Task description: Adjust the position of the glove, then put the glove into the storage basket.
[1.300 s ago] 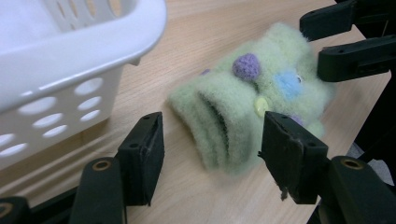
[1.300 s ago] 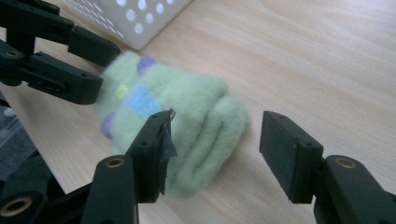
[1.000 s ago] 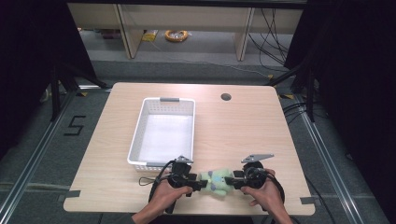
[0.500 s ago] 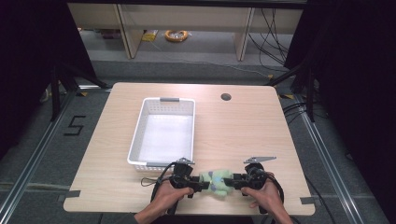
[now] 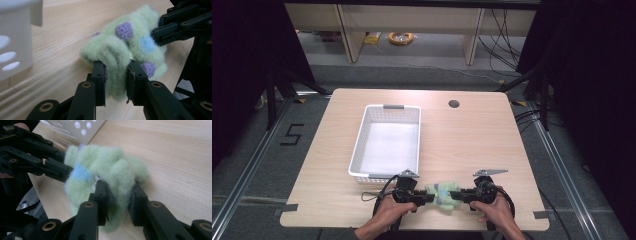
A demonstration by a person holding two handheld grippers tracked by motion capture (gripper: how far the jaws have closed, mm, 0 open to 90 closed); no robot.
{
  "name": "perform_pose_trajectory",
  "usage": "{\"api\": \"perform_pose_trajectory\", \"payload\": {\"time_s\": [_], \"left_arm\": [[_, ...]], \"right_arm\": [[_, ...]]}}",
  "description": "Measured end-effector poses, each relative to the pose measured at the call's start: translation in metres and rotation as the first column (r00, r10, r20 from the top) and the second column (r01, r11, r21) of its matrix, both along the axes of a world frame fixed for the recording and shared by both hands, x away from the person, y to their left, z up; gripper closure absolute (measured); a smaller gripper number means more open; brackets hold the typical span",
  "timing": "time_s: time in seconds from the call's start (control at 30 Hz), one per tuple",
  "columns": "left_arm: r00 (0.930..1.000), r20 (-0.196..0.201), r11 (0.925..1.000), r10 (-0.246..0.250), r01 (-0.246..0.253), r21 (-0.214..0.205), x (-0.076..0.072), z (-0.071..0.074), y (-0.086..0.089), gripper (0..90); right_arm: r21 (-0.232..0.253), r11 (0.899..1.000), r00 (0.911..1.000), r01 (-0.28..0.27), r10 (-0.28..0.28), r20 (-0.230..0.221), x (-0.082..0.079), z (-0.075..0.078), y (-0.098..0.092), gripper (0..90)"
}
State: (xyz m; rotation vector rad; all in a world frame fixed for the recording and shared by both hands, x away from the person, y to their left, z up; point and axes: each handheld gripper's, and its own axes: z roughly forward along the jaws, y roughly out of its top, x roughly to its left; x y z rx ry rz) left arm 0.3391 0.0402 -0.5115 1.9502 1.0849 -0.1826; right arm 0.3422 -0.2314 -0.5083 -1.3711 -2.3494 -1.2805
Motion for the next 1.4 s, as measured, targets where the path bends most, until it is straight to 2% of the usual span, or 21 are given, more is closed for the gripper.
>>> {"api": "perform_pose_trajectory", "payload": {"time_s": [0.1, 0.13, 0.17, 0.27, 0.33, 0.37, 0.47, 0.6, 0.63, 0.67, 0.7, 0.73, 0.77, 0.93, 0.97, 1.07, 1.1, 1.17, 1.23, 1.3, 1.4], "left_arm": [[1.0000, 0.000, 1.0000, 0.005, -0.005, -0.003, -0.001, 0.002, 0.001, 71.0], [1.0000, -0.002, 0.9999, -0.003, 0.002, -0.010, -0.002, 0.002, 0.002, 71.1], [1.0000, 0.004, 0.9999, -0.006, 0.006, -0.011, -0.002, 0.003, 0.002, 71.2], [0.9996, 0.020, 0.9998, -0.018, 0.018, -0.012, -0.005, 0.008, 0.003, 71.2], [0.9993, 0.030, 0.9996, -0.022, 0.022, -0.016, -0.007, 0.011, 0.004, 71.3], [0.9993, 0.028, 0.9995, -0.025, 0.025, -0.021, -0.009, 0.013, 0.005, 71.2], [0.9982, 0.048, 0.9991, -0.038, 0.039, -0.018, -0.011, 0.018, 0.006, 71.2], [0.9962, 0.080, 0.9995, -0.033, 0.033, 0.004, -0.015, 0.022, 0.006, 71.1], [0.9962, 0.075, 0.9989, -0.045, 0.046, -0.007, -0.015, 0.023, 0.007, 71.1], [0.9957, 0.083, 0.9992, -0.041, 0.040, 0.004, -0.017, 0.025, 0.007, 71.0], [0.9952, 0.088, 0.9990, -0.043, 0.044, -0.003, -0.017, 0.026, 0.007, 71.0], [0.9942, 0.092, 0.9984, -0.056, 0.056, 0.000, -0.017, 0.027, 0.008, 71.0], [0.9935, 0.100, 0.9985, -0.054, 0.054, -0.003, -0.019, 0.029, 0.009, 71.0], [0.9929, 0.109, 0.9987, -0.047, 0.049, -0.015, -0.020, 0.034, 0.015, 70.9], [0.9922, 0.114, 0.9984, -0.051, 0.053, -0.018, -0.021, 0.036, 0.017, 71.0], [0.9918, 0.122, 0.9988, -0.040, 0.043, -0.025, -0.022, 0.040, 0.019, 70.9], [0.9905, 0.127, 0.9983, -0.052, 0.055, -0.020, -0.022, 0.042, 0.020, 70.9], [0.9905, 0.130, 0.9984, -0.045, 0.049, -0.028, -0.021, 0.044, 0.021, 70.9], [0.9906, 0.133, 0.9989, -0.034, 0.038, -0.027, -0.021, 0.046, 0.022, 70.9], [0.9897, 0.137, 0.9986, -0.040, 0.044, -0.029, -0.019, 0.051, 0.027, 70.8], [0.9893, 0.139, 0.9984, -0.045, 0.050, -0.028, -0.018, 0.057, 0.031, 70.8]], "right_arm": [[0.010, 1.000, 0.9999, 0.003, -0.003, 0.013, -0.002, 0.002, -0.001, 74.5], [0.028, 0.999, 0.9998, 0.017, -0.017, -0.012, -0.005, 0.004, 0.000, 74.7], [0.022, 1.000, 0.9997, -0.008, 0.008, 0.022, -0.004, 0.004, -0.002, 74.9], [0.030, 1.000, 0.9995, -0.009, 0.008, 0.030, -0.007, 0.007, -0.002, 75.2], [0.045, 0.999, 1.0000, -0.002, 0.001, 0.006, -0.010, 0.010, -0.001, 75.3], [0.041, 0.999, 0.9990, -0.010, 0.009, 0.044, -0.009, 0.010, -0.002, 75.3], [0.045, 0.999, 0.9980, -0.013, 0.010, 0.063, -0.012, 0.014, -0.002, 75.3], [0.058, 0.998, 0.9977, -0.016, 0.012, 0.067, -0.015, 0.019, -0.001, 75.3], [0.062, 0.998, 0.9994, -0.003, 0.000, 0.036, -0.017, 0.021, 0.001, 75.3], [0.039, 0.999, 0.9960, -0.024, 0.021, 0.087, -0.017, 0.023, 0.000, 75.3], [0.040, 0.999, 0.9972, -0.015, 0.012, 0.074, -0.019, 0.025, 0.002, 75.3], [0.033, 0.999, 0.9945, -0.026, 0.022, 0.103, -0.019, 0.027, 0.002, 75.3], [0.049, 0.999, 0.9965, -0.020, 0.016, 0.083, -0.021, 0.029, 0.004, 75.3], [0.030, 0.999, 0.9922, -0.044, 0.041, 0.118, -0.021, 0.036, 0.008, 75.4], [0.043, 0.999, 0.9957, -0.029, 0.025, 0.089, -0.024, 0.039, 0.010, 75.4], [0.030, 0.998, 0.9904, -0.049, 0.045, 0.131, -0.022, 0.044, 0.011, 75.4], [0.037, 0.998, 0.9931, -0.048, 0.044, 0.109, -0.023, 0.047, 0.013, 75.4], [0.034, 0.998, 0.9895, -0.050, 0.045, 0.137, -0.022, 0.049, 0.014, 75.4], [0.046, 0.998, 0.9931, -0.041, 0.035, 0.112, -0.023, 0.054, 0.017, 75.4], [0.036, 0.997, 0.9882, -0.063, 0.057, 0.142, -0.020, 0.057, 0.019, 75.4], [0.035, 0.997, 0.9893, -0.068, 0.063, 0.132, -0.019, 0.066, 0.023, 75.4]]}}
